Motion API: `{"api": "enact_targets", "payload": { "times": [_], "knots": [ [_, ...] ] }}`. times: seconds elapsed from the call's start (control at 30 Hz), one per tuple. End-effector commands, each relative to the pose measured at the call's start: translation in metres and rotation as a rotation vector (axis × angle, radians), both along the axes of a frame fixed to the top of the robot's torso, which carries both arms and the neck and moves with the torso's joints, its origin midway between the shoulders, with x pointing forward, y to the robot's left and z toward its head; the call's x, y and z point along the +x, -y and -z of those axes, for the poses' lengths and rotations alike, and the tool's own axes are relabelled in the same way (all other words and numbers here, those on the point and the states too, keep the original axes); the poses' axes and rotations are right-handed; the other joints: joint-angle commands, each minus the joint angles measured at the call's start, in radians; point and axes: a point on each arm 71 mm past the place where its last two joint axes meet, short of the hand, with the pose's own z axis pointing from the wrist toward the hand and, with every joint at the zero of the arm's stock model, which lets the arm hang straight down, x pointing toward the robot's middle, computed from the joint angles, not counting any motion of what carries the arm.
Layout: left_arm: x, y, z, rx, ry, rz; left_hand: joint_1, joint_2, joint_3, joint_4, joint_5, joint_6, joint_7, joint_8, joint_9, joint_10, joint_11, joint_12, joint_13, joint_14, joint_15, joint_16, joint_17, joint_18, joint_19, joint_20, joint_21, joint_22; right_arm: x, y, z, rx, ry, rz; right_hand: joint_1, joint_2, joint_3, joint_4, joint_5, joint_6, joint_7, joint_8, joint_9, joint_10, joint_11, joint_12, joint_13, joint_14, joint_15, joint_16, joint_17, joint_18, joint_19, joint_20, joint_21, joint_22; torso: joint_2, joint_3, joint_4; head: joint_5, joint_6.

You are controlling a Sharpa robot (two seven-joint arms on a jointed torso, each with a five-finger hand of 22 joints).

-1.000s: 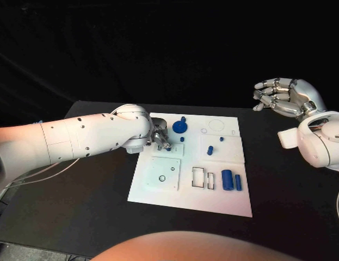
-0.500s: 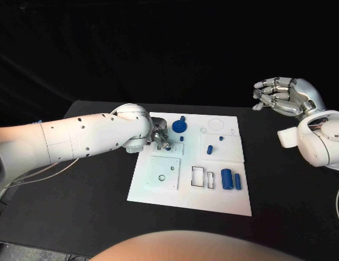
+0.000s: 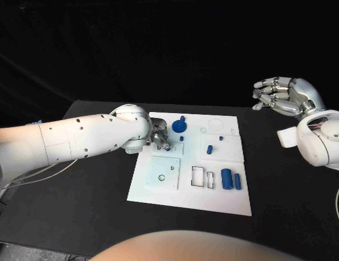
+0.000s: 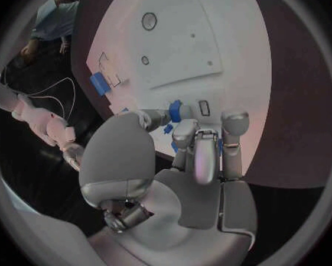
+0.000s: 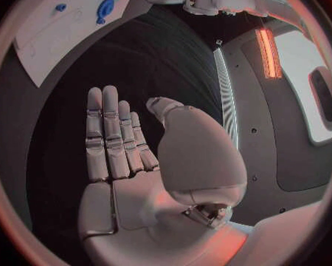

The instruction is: Assemble the parts on the task board

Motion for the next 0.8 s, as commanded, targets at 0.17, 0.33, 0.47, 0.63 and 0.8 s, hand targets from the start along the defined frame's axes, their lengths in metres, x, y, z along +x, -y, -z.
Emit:
{"api": "enact_targets", "payload": {
  "times": [0.17, 0.33, 0.47, 0.63, 0.8],
  "knots": [
    [-0.0014, -0.0021, -0.0068, -0.088, 0.054, -0.038, 0.005, -0.006, 0.227, -0.227, 0.007, 0.005, -0.006, 0.006, 0.002, 0.01, 0.0, 0.008, 0.003, 0.075, -0.007, 0.006, 0.149, -0.02, 0.008, 0.0, 0.007, 0.002, -0.0006, -0.0003, -0.0008, -0.006, 0.014, -0.009, -0.009, 0.001, 0.004, 0.002, 0.009, -0.003, 0.051, 0.007, -0.002, -0.004, 0.005, 0.0, -0.002, 0.005, 0.0, -0.006, 0.002, 0.01, 0.002, 0.004, -0.007, -0.002, 0.001, -0.0003, 0.0009, -0.002, 0.002],
    [-0.0018, -0.004, -0.0092, -0.11, 0.079, -0.051, 0.005, -0.006, 0.228, -0.228, 0.008, 0.006, -0.006, 0.006, 0.002, 0.012, 0.0, 0.009, 0.006, 0.075, -0.007, 0.006, 0.149, -0.02, 0.009, -0.001, 0.008, 0.004, -0.0007, 0.0001, -0.0009, -0.006, 0.014, -0.008, -0.009, 0.001, 0.004, 0.002, 0.009, -0.003, 0.051, 0.007, -0.002, -0.004, 0.005, 0.0, -0.002, 0.005, 0.0, -0.006, 0.002, 0.01, 0.002, 0.004, -0.007, -0.002, 0.0, 0.0, 0.0011, -0.001, 0.0],
    [-0.0023, -0.0045, -0.0094, -0.116, 0.09, -0.054, 0.005, -0.007, 0.229, -0.229, 0.008, 0.007, -0.007, 0.006, 0.002, 0.014, -0.001, 0.01, 0.008, 0.075, -0.008, 0.007, 0.149, -0.02, 0.01, -0.001, 0.008, 0.004, -0.0007, 0.0003, -0.0009, -0.006, 0.015, -0.007, -0.009, 0.001, 0.004, 0.002, 0.009, -0.003, 0.051, 0.007, -0.002, -0.004, 0.005, 0.0, -0.002, 0.005, 0.0, -0.006, 0.002, 0.01, 0.002, 0.004, -0.007, -0.002, 0.001, 0.0, 0.0005, -0.001, -0.001],
    [-0.0042, -0.0038, -0.0065, -0.111, 0.086, -0.048, 0.004, -0.008, 0.232, -0.23, 0.011, 0.011, -0.008, 0.006, 0.001, 0.019, -0.002, 0.013, 0.015, 0.075, -0.009, 0.006, 0.149, -0.02, 0.012, -0.002, 0.011, 0.008, -0.0006, 0.0005, -0.0009, -0.006, 0.015, -0.006, -0.009, 0.001, 0.004, 0.002, 0.009, -0.003, 0.051, 0.007, -0.002, -0.004, 0.005, 0.0, -0.002, 0.005, 0.0, -0.006, 0.002, 0.01, 0.002, 0.004, -0.007, -0.002, 0.0, 0.0003, 0.0013, 0.0, -0.004],
    [-0.0056, -0.0043, -0.0026, -0.093, 0.083, -0.042, 0.003, -0.01, 0.234, -0.232, 0.015, 0.013, -0.009, 0.006, 0.001, 0.02, -0.003, 0.013, 0.015, 0.075, -0.01, 0.006, 0.149, -0.021, 0.013, -0.003, 0.011, 0.009, -0.0004, 0.0008, -0.0008, -0.006, 0.015, -0.005, -0.009, 0.001, 0.004, 0.002, 0.009, -0.003, 0.051, 0.007, -0.002, -0.004, 0.005, 0.0, -0.002, 0.005, 0.0, -0.006, 0.002, 0.01, 0.002, 0.004, -0.007, -0.002, 0.0, 0.0008, 0.0018, 0.0, -0.007]
  ]
}}
